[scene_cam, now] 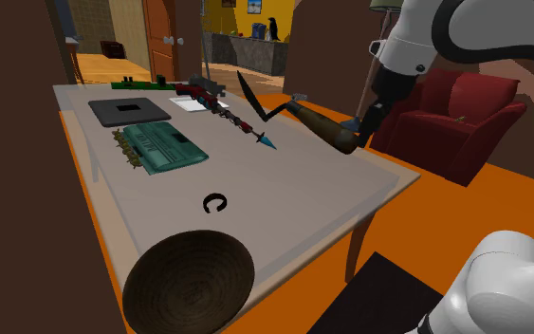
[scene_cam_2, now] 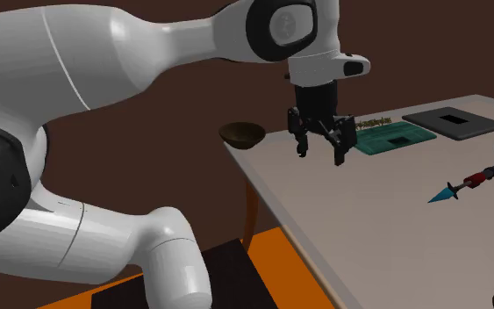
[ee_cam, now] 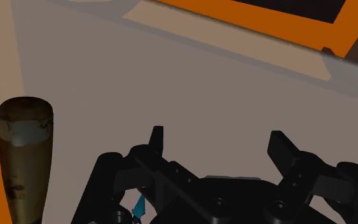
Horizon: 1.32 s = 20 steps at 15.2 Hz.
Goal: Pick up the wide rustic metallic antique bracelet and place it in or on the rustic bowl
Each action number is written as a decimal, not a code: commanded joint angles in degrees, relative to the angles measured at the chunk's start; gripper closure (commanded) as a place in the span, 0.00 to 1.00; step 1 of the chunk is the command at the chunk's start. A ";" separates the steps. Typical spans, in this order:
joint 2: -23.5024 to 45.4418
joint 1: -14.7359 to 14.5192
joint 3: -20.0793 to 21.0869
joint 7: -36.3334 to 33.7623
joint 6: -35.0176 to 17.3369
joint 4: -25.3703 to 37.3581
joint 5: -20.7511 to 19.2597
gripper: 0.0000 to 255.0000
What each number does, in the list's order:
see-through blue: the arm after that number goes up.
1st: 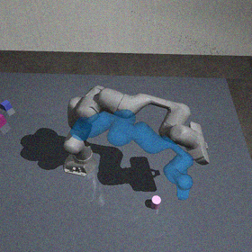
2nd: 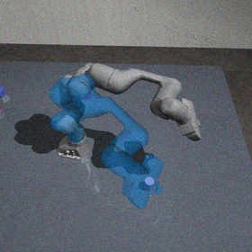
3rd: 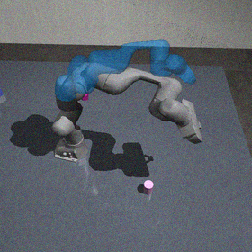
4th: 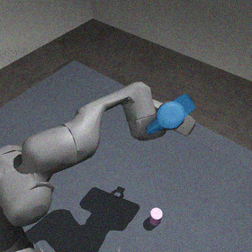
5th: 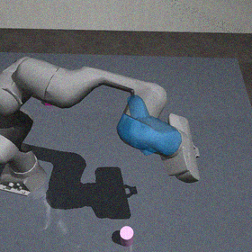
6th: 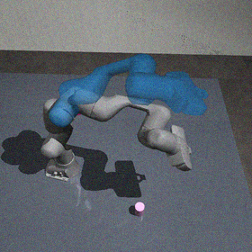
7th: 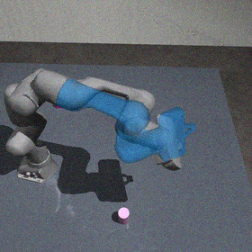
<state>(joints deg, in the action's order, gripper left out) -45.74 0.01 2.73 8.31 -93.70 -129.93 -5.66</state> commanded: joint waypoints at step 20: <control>21.47 -8.62 6.16 -5.61 -32.33 -4.13 15.38 0.00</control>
<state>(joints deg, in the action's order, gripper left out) -25.74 -8.07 8.43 2.96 -124.51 -134.58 8.92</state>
